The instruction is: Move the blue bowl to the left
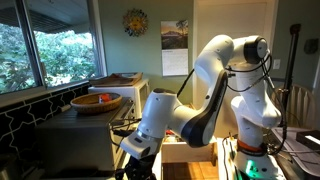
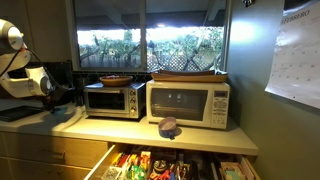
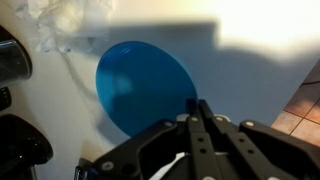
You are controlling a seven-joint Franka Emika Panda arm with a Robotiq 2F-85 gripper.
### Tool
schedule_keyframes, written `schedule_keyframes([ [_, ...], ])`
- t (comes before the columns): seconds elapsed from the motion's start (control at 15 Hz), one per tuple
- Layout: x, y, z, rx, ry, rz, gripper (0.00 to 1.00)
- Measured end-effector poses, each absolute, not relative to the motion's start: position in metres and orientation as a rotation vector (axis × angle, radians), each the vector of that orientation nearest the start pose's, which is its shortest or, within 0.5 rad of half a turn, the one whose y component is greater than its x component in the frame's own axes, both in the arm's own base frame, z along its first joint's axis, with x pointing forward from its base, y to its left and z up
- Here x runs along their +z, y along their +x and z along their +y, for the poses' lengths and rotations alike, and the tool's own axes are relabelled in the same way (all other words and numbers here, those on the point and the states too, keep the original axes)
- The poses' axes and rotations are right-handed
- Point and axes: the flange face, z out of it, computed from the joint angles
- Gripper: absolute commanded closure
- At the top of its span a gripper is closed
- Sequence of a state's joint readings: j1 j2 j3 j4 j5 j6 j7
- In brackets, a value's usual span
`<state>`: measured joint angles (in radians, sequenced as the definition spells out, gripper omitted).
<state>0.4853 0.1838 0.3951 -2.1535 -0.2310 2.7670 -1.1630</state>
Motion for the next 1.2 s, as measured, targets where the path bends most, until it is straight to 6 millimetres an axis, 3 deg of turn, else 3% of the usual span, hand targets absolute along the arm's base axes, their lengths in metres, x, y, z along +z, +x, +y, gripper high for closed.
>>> schedule_keyframes([
  [0.33,0.353,0.393,0.48,0.65,1.299,2.664,0.99],
  [0.87,0.333,0.403,0.489,0.611,1.281,2.692,0.99],
  [0.93,0.332,0.404,0.49,0.607,1.279,2.694,0.89],
  [1.0,0.332,0.404,0.49,0.606,1.277,2.695,0.69],
  [1.2,0.333,0.403,0.491,0.605,1.271,2.697,0.48],
])
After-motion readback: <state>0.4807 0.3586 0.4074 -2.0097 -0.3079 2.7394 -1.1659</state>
